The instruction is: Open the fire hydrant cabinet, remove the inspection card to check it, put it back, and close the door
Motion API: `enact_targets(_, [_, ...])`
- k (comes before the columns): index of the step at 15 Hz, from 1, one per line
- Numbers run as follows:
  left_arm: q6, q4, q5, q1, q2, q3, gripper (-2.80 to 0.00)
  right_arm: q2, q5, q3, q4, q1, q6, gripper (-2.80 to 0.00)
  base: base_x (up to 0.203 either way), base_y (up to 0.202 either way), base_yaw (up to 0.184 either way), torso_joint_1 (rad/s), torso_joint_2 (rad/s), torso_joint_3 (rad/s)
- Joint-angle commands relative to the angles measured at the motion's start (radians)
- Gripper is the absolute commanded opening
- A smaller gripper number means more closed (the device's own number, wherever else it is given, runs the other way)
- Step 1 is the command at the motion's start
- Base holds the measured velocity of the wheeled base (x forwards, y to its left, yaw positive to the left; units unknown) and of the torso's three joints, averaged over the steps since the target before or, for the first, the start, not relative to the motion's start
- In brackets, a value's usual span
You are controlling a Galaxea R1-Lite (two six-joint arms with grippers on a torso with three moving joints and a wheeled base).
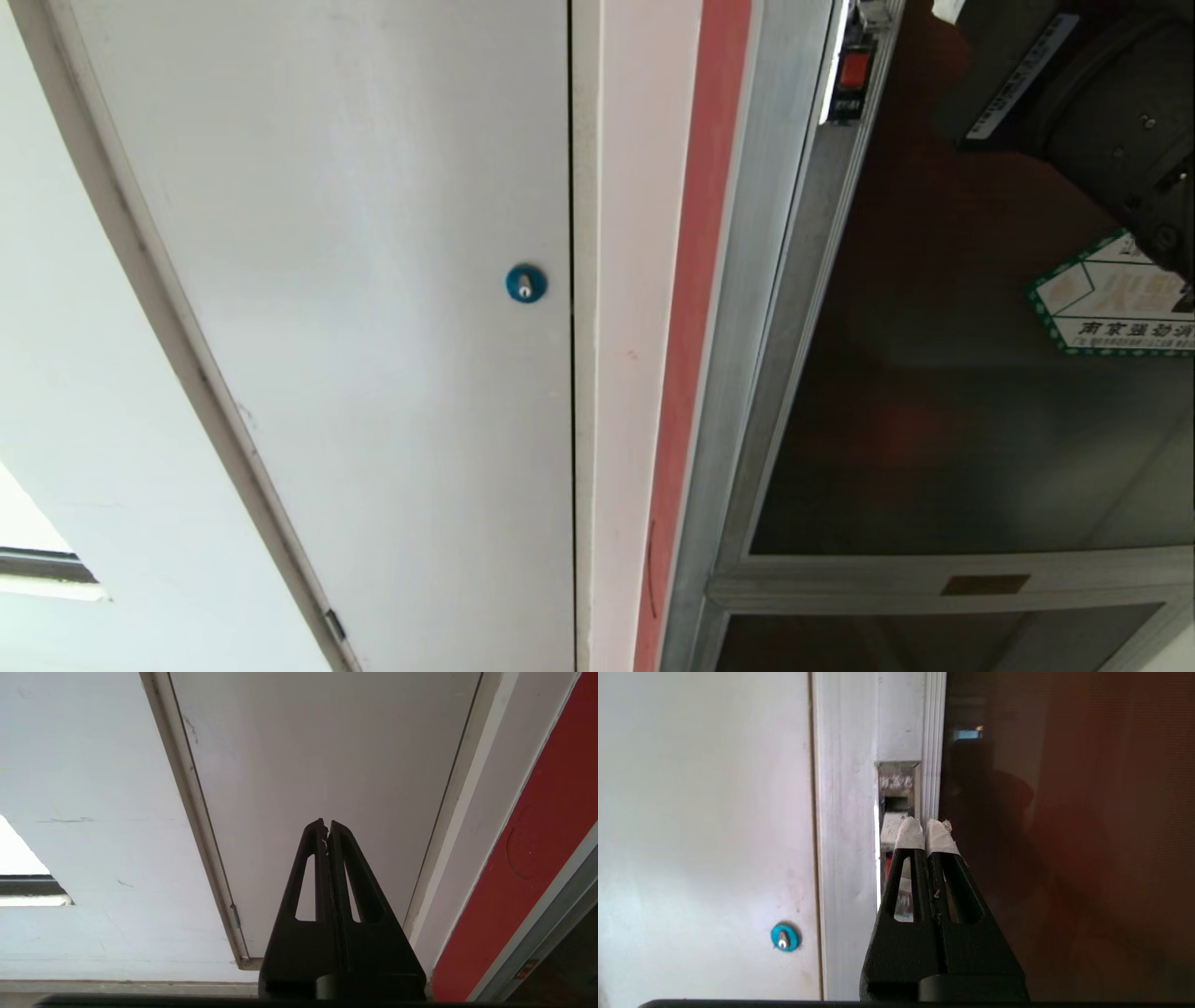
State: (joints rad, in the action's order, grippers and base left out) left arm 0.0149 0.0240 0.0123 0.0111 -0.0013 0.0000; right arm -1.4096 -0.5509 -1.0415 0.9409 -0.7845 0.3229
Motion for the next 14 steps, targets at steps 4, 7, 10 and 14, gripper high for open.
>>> enact_targets(4, [0.0, 0.001, 0.0, 0.0, 0.001, 0.014, -2.8, 0.044, -0.009, 0.051, -0.015, -0.053, 0.001, -2.8, 0.0, 0.0, 0.0, 0.0, 0.0, 0.0])
enact_targets(7, [0.0, 0.001, 0.0, 0.0, 0.001, 0.014, -2.8, 0.028, -0.033, 0.091, -0.008, -0.087, -0.002, -2.8, 0.0, 0.0, 0.0, 0.0, 0.0, 0.0])
enact_targets(10, [0.0, 0.001, 0.0, 0.0, 0.001, 0.014, -2.8, -0.017, -0.069, 0.09, 0.048, -0.096, 0.002, 0.0, 0.0, 0.0, 0.0, 0.0, 0.0, 0.0])
enact_targets(14, [0.0, 0.001, 0.0, 0.0, 0.001, 0.014, -2.8, -0.057, -0.095, 0.052, 0.065, -0.096, 0.008, 0.0, 0.0, 0.0, 0.0, 0.0, 0.0, 0.0])
